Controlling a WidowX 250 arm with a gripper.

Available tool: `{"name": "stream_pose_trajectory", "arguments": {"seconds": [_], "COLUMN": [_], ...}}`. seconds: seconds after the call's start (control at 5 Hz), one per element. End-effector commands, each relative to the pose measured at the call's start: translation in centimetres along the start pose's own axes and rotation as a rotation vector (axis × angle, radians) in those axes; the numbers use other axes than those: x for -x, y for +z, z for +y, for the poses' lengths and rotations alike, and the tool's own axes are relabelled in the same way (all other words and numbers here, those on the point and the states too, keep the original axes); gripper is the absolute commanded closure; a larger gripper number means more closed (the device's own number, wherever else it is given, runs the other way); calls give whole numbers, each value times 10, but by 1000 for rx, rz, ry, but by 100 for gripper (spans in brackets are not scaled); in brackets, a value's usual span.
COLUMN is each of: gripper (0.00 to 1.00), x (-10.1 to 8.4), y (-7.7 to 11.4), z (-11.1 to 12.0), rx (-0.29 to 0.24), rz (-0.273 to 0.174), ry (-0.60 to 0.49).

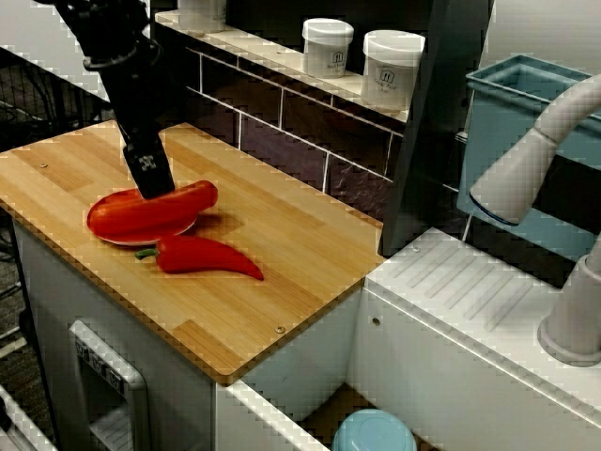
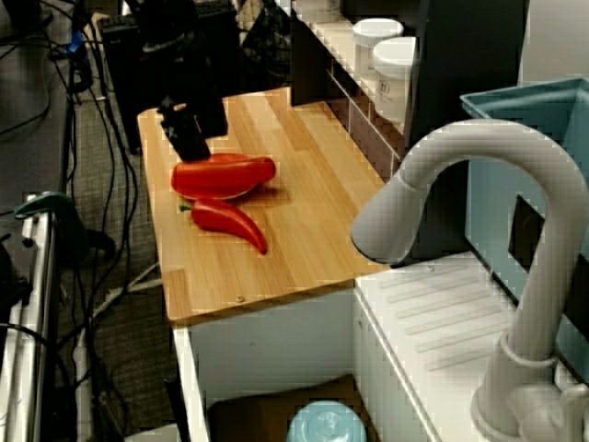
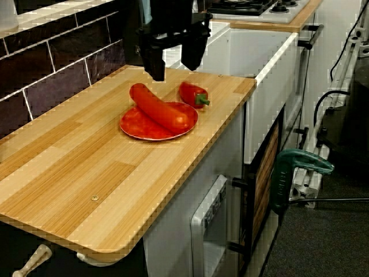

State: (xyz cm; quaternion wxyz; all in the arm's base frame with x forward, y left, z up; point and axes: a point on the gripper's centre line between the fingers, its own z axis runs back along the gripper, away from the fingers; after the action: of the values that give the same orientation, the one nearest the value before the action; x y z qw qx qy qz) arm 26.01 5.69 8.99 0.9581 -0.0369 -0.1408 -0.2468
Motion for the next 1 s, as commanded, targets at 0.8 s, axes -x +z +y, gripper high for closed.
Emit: {"name": "stream_pose_trajectory", "arguments": {"seconds": [0.8], "gripper": [0], "x": [33], "y": [-26], "z": [23], "rx": [-105], "rz": [7], "ry": [51]}}
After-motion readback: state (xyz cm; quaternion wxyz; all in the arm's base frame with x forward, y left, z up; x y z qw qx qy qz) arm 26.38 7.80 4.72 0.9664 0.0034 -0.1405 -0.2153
